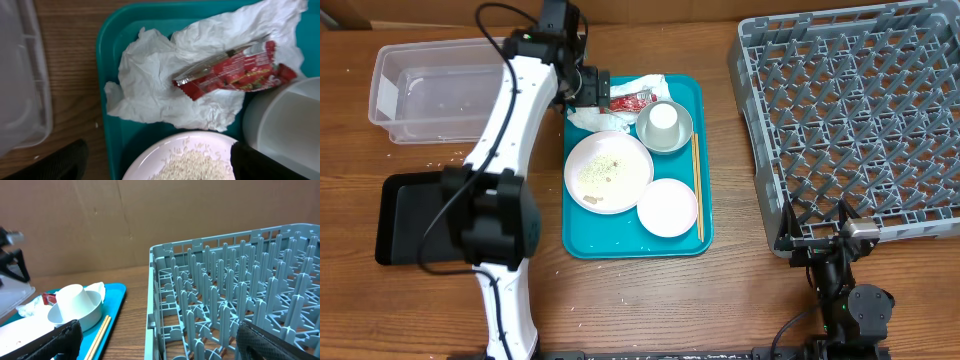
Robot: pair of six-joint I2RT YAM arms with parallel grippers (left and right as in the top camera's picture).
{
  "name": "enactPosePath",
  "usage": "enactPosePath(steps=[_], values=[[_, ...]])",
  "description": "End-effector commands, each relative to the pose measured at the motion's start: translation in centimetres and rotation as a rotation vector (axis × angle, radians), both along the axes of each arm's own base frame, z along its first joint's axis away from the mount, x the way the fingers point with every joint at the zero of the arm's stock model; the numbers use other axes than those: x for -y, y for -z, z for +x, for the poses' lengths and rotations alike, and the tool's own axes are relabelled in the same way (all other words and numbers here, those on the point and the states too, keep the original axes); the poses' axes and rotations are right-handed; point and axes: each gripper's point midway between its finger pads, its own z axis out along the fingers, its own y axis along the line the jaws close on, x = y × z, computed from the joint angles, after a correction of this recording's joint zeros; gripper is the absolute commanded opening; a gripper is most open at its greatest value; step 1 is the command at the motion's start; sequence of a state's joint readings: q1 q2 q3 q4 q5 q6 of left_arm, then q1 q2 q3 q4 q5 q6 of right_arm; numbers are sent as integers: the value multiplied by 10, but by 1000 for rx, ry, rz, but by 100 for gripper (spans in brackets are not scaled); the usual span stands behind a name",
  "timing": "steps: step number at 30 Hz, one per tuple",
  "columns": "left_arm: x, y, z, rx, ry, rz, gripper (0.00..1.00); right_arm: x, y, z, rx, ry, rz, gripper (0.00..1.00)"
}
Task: Sort waste into correct bins and load items into the dishwasher
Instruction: 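Reach the left gripper to the white tissue on the teal tray and grasp it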
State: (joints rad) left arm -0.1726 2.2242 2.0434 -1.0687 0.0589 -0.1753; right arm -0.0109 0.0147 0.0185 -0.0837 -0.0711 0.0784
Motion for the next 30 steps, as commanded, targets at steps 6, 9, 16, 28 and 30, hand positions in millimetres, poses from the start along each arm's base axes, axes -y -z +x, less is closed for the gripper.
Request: enactPosePath(steps=[6,9,16,28,30], values=[[6,58,11,-61,16,13,72,0,2,0,3,3,-1,100],[1,70,12,-80,-12,22,72,0,2,0,3,3,-1,100],[1,89,10,-110,-12,34,70,0,2,0,3,3,-1,100],[-1,80,-1,-159,-13,43,4,0,2,0,3,3,-1,100],[-2,70,-5,-178,-15,46,4,0,2,0,3,3,-1,100]])
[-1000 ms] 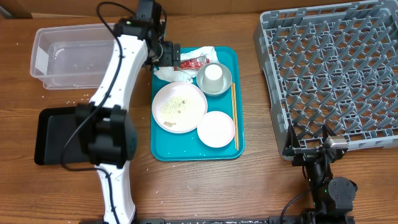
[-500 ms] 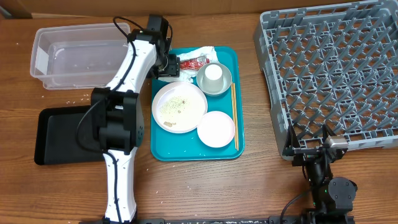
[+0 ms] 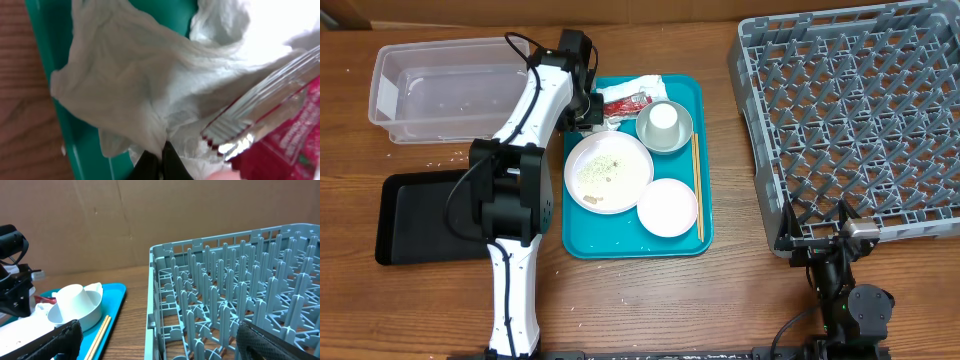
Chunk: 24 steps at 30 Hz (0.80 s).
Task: Sort waste into correct bins and load items into the dishwasher
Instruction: 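Reach the left gripper to the white tissue on the teal tray and grasp it, then carry the tissue left and drop it into the clear plastic bin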
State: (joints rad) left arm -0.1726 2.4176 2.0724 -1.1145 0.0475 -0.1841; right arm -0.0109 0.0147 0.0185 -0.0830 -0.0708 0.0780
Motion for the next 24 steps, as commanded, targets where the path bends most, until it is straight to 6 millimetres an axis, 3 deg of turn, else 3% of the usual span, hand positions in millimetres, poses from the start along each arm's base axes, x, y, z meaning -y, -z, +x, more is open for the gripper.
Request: enactPosePath(steps=[1,8,12,19,24], values=[[1,-24,7,22,-6,2,4,0,2,0,2,2,-1,100],[0,-81,0,18,-13,6,4,0,2,0,2,2,-1,100],[-11,-107,-6,25,-27,59,4,0,2,0,2,2,-1,100],[-36,-138,-19,29,-47,182,4,0,2,0,2,3,-1,100],[-66,-162,-9,122,-189,274,4,0,2,0,2,2,-1,100]])
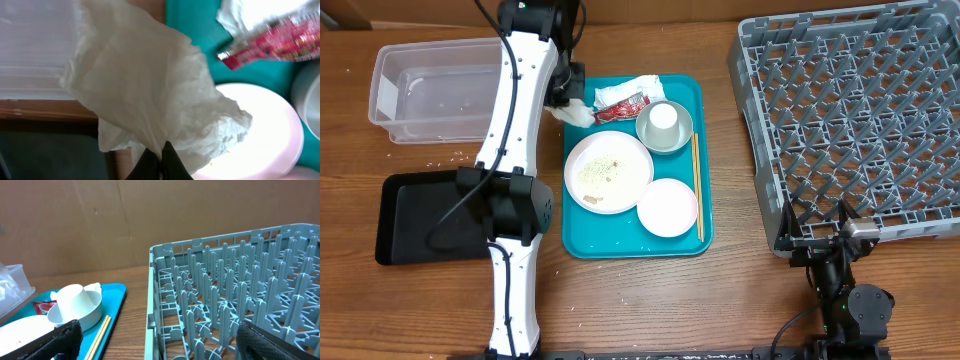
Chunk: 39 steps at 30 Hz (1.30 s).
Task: Sort waste into correct bins and load items into the dishwasher
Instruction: 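Carry the tissue left and drop it into the clear plastic bin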
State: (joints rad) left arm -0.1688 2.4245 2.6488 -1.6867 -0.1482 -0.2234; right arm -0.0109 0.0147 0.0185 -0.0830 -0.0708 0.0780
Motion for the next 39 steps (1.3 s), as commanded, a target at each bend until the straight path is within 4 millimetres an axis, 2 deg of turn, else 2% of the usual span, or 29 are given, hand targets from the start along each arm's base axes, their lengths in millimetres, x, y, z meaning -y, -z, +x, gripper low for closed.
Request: enactPosePath(steps=[1,9,15,16,17,19,23,25,28,34,39], values=[[-34,-28,13,128,-156,99,4,0,2,0,2,3,-1,100],[-102,-75,53,403,-378,87,4,0,2,0,2,2,-1,100],[-164,-82,63,497,-557,80,5,0,2,0,2,3,-1,100],[-174,-82,63,508,-586,79,13,0,2,0,2,2,-1,100],[-184,-82,63,519,-620,77,35,0,2,0,2,2,-1,100],[-198,-80,63,527,-665,64,100,0,2,0,2,2,-1,100],[-209,-76,60,515,-683,18,100,0,2,0,2,2,-1,100],[-202,-73,60,497,-663,-32,100,0,2,0,2,2,-1,100],[-173,-68,64,447,-557,-174,100,0,2,0,2,2,-1,100],[-77,-81,81,439,-126,-477,93,0,2,0,2,2,-1,100],[-26,-81,90,456,-2,-454,86,0,2,0,2,2,-1,100]])
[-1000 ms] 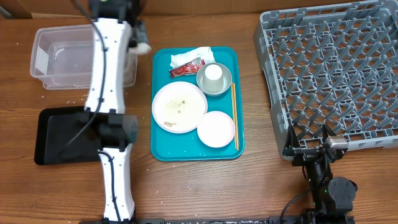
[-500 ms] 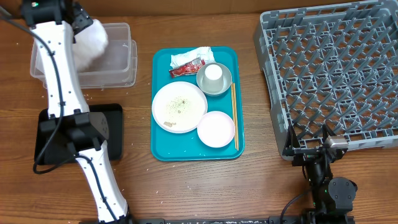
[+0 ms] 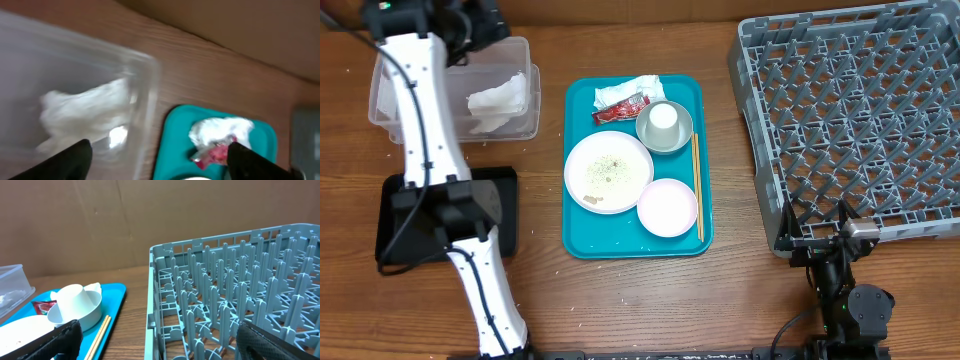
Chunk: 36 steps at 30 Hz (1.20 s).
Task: Sort waste into correct bins and load items into the dishwasher
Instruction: 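Carry the tissue left and drop it into the clear plastic bin, then move the left gripper back to the tray and grasp the remaining tissue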
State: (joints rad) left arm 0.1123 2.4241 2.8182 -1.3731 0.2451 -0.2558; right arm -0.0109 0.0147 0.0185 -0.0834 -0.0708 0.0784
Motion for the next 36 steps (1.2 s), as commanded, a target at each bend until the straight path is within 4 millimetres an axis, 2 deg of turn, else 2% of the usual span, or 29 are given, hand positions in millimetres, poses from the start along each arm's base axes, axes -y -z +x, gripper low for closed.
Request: enactPosePath(steps=[1,5,7,10,16,23,28,36], values=[[62,-1,3,36,189,-9,86,0,2,0,3,2,-1,100],[108,14,10,44,259,25,85,0,2,0,3,2,-1,100],[122,26,13,34,269,66,86,0,2,0,3,2,-1,100],[137,49,14,3,246,132,85,0,2,0,3,2,-1,100],[164,95,12,-50,255,153,85,0,2,0,3,2,-1,100],[159,136,9,-110,163,172,82,0,2,0,3,2,-1,100],[148,154,5,-141,138,222,80,0,2,0,3,2,-1,100],[148,182,2,-166,97,202,78,0,2,0,3,2,-1,100]])
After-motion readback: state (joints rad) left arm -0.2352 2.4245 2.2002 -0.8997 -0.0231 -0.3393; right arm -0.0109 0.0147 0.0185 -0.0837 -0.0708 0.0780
